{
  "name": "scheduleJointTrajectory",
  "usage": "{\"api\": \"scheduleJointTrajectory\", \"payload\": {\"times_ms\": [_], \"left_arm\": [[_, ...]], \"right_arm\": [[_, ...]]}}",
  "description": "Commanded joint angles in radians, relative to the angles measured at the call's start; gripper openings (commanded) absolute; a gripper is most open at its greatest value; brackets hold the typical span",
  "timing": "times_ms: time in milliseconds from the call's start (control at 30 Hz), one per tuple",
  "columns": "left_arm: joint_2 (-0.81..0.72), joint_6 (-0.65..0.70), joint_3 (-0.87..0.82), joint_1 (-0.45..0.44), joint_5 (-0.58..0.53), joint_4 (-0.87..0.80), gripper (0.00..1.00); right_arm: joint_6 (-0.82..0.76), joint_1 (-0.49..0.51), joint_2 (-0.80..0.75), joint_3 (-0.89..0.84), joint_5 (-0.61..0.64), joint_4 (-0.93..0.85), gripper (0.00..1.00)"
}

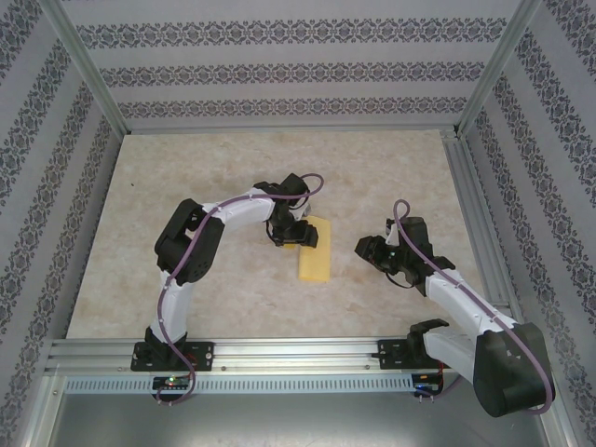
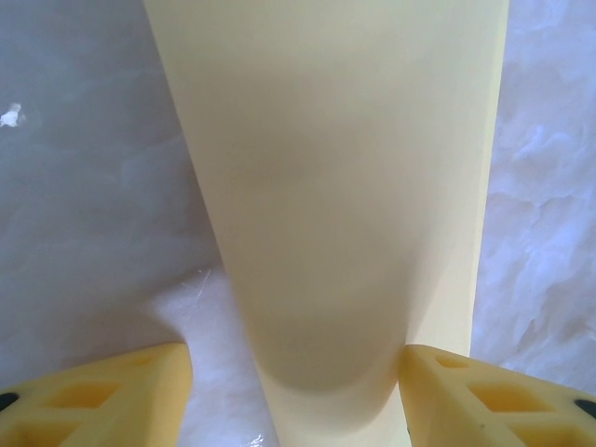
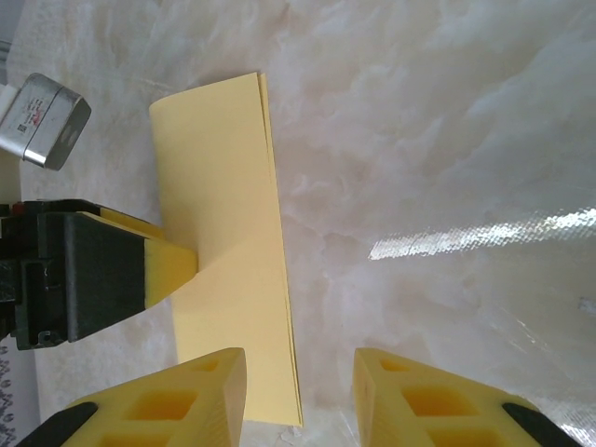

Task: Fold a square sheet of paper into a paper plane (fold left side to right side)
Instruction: Hold the square sheet of paper at the center of the table.

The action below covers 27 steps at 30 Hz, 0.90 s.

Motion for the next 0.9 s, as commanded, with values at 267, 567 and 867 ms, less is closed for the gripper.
{"api": "scheduleJointTrajectory", "payload": {"times_ms": [267,567,867], "left_arm": [[0.078,0.035,0.036,-0.033,-0.007,0.013,0.64],[0.095,0.040,0.057,-0.040,-0.018,-0.005,0.65],[0.109,0.044,0.072,-0.042,-0.025,-0.020,0.65]], "right_arm": [[-0.017,-0.005,-0.001,-0.012,-0.011,0.006,0.36],[0.008,0.000,0.030,-0.014,-0.043,0.053,0.34],[0.034,0.041,0.078,-0.011,-0.039,0.108,0.33]]}}
